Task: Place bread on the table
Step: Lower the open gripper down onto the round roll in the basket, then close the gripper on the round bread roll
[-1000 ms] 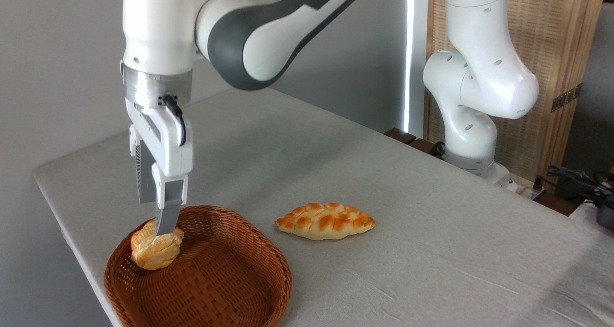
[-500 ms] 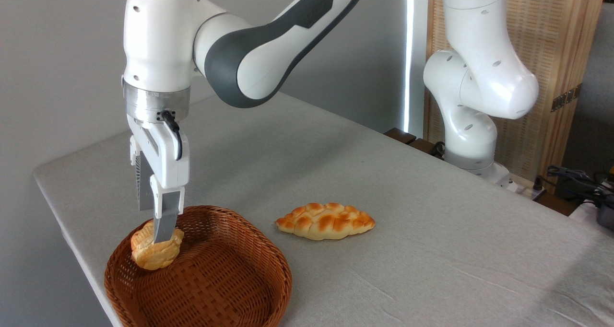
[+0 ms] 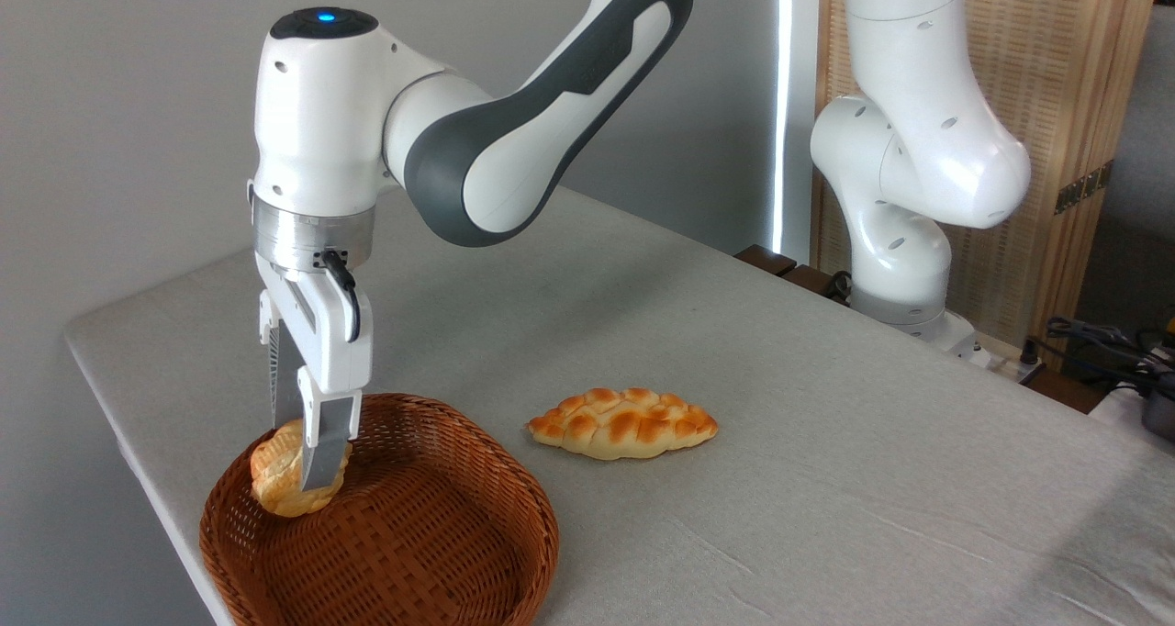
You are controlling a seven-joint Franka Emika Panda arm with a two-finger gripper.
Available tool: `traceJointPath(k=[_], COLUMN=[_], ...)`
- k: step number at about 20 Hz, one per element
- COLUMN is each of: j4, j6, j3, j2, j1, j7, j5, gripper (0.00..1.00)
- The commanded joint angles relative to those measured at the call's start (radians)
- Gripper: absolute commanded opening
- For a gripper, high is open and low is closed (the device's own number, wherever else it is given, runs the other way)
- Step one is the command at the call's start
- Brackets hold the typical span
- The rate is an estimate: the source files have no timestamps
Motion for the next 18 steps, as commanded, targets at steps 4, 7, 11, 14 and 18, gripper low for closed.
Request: traceJointPath(k=[4, 7, 11, 14, 18], j4=[-0.014, -0.014, -0.013, -0.011, -0.010], j6=[0.022, 0.024, 0.024, 0.024, 0.015], j3=[-0.013, -0.013, -0.013, -0.013, -0.004], j2=[0.000, 0.000, -0.002, -0.006, -0.032], j1=[-0.004, -0.004, -0.004, -0.001, 0.008], j7=[0.006, 0.008, 0.009, 0.023, 0.023], j5=[0.001, 0.001, 0.001, 0.001, -0.003], gripper=[0.07, 0.07, 0.06, 0.02, 0.02])
